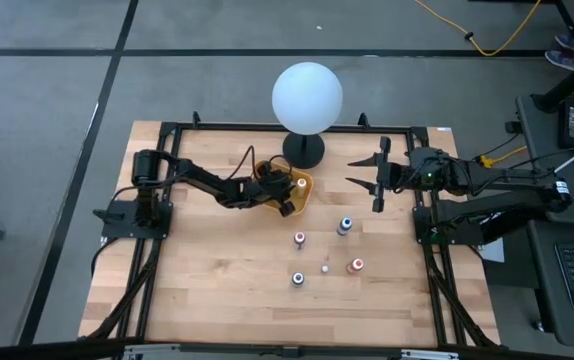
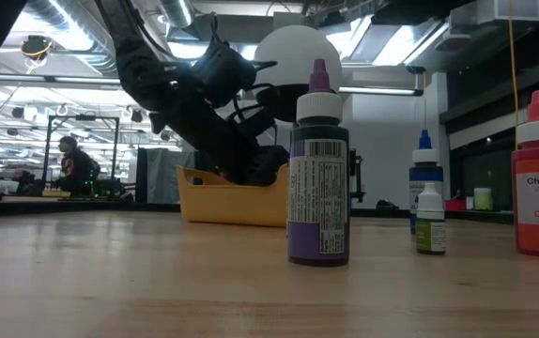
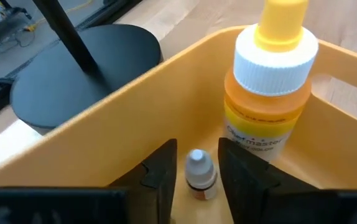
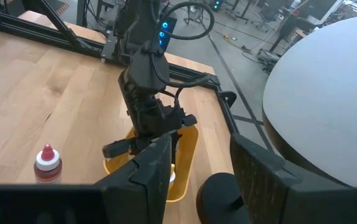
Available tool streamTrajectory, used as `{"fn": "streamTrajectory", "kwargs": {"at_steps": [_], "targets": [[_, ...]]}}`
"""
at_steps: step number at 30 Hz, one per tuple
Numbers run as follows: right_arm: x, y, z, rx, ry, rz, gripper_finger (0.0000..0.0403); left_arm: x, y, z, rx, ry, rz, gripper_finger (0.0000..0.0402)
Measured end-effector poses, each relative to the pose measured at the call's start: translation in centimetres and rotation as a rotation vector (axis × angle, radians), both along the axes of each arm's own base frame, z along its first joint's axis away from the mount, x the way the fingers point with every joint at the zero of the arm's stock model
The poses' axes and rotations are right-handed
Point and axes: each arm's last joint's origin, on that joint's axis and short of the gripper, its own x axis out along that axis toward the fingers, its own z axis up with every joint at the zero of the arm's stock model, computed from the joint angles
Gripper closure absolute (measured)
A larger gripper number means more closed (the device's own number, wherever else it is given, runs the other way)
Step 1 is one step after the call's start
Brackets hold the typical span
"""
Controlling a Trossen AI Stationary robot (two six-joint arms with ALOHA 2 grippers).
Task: Pick & Place food coloring
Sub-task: Put the small red food coloring bottle into the yellow bin, then put the small green food coloring bottle into the yellow bin
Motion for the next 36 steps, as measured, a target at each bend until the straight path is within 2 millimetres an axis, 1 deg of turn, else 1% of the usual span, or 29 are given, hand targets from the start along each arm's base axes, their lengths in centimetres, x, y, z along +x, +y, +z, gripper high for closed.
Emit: {"fn": "streamTrajectory", "kwargs": {"at_steps": [6, 9, 12, 17, 20, 22, 27, 31, 34, 36], "targets": [[0.0, 0.0, -0.1, 0.000, 0.008, 0.001, 0.0238, -0.2, 0.1, 1.0, 0.042, 0.058, 0.001, 0.0279], [0.0, 0.0, -0.1, 0.001, 0.009, 0.000, 0.0238, -0.1, 0.0, 2.2, 0.060, 0.075, -0.014, 0.0280], [0.0, 0.0, -0.1, 0.000, 0.008, 0.000, 0.0238, 0.0, -0.3, 4.0, 0.090, 0.072, -0.036, 0.0281], [0.0, 0.0, 0.0, -0.006, 0.002, 0.001, 0.0238, -0.6, -1.2, 8.6, 0.180, 0.069, -0.071, 0.0279], [0.0, 0.0, 0.0, -0.013, 0.005, 0.003, 0.0238, -1.8, -1.6, 11.6, 0.213, 0.053, -0.074, 0.0279], [0.0, 0.0, 0.0, -0.028, 0.009, 0.008, 0.0238, -3.1, -1.9, 13.5, 0.213, 0.035, -0.072, 0.0281], [-0.4, 0.3, 0.1, -0.040, 0.015, 0.032, 0.0238, -6.6, -2.9, 17.4, 0.120, -0.049, -0.129, 0.0286], [-1.2, 1.4, 0.1, -0.059, 0.034, 0.113, 0.0238, -9.3, -4.2, 19.7, -0.015, -0.131, -0.243, 0.0286], [-1.8, 2.7, -0.4, -0.112, 0.128, 0.203, 0.0238, -11.3, -5.2, 20.9, -0.088, -0.165, -0.291, 0.0288], [-1.8, 3.6, -0.9, -0.121, 0.194, 0.206, 0.0238, -12.3, -5.9, 21.5, -0.112, -0.175, -0.318, 0.0291]]}}
